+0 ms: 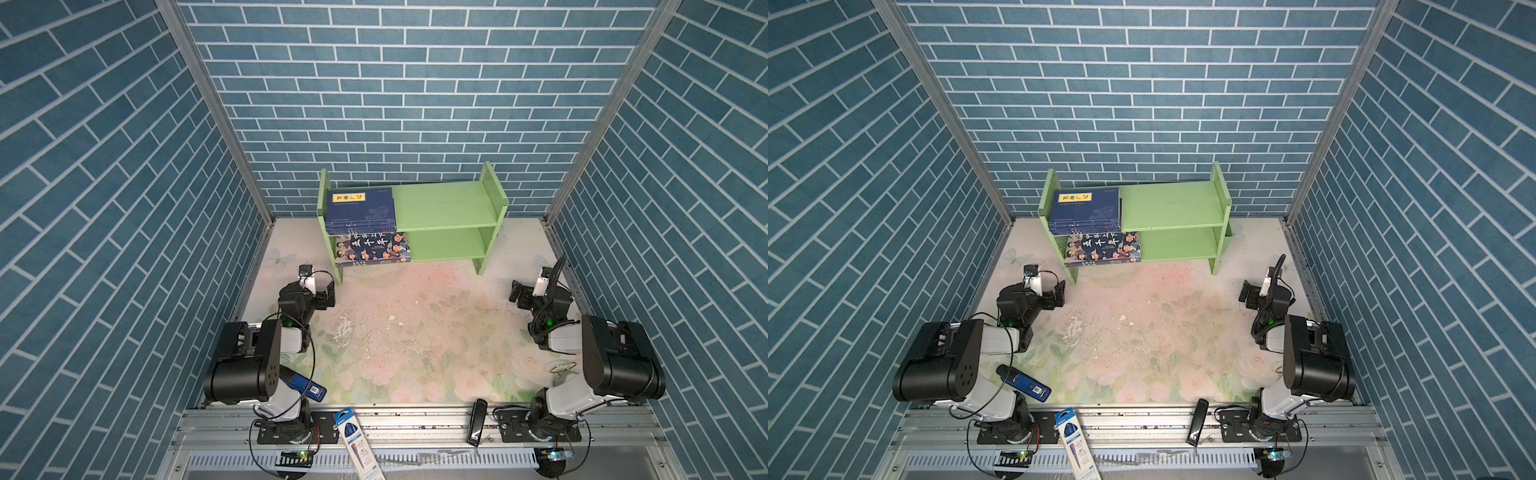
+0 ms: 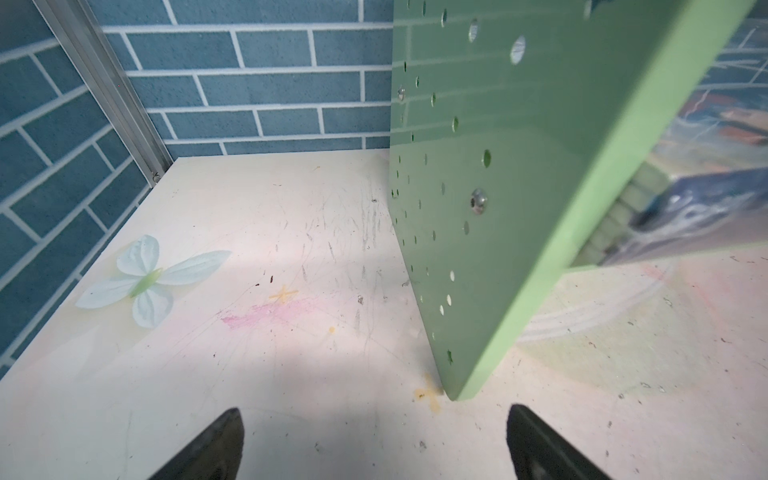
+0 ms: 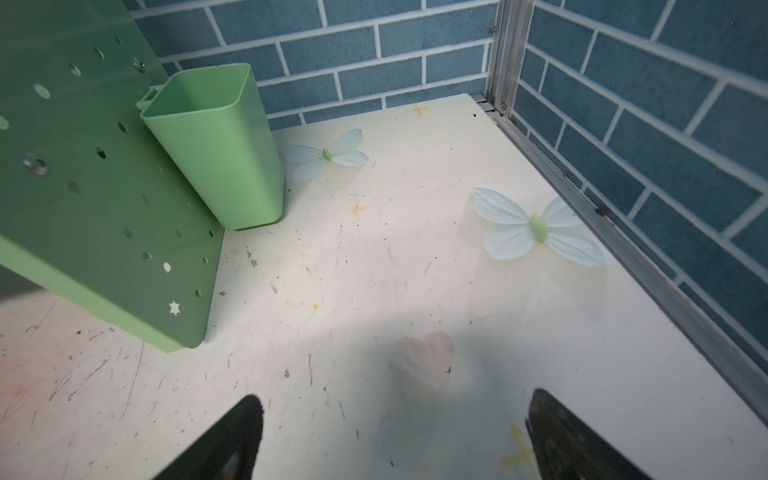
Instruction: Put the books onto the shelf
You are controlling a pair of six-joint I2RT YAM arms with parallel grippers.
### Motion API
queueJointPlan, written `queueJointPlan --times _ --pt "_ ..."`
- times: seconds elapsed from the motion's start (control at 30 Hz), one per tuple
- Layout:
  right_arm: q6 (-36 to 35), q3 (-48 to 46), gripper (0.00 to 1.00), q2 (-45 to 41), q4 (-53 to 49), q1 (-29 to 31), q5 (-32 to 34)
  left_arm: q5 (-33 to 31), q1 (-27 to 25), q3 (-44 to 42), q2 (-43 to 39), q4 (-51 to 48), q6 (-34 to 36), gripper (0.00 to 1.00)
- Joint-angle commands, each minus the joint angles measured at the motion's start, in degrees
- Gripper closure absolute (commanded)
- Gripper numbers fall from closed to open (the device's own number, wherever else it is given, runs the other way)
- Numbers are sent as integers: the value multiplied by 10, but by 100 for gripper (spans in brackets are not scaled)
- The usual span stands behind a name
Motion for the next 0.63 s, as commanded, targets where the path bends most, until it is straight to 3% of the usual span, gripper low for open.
queueJointPlan --times 0.0,0.43,0.6 --pt "-27 4 1 -7 3 3 -8 -1 -2 4 -7 -5 7 0" --pt "-27 4 1 -7 3 3 -8 -2 -3 5 -7 -7 8 0" --pt "-27 5 1 -7 3 3 -8 -48 -26 15 -10 -31 20 0"
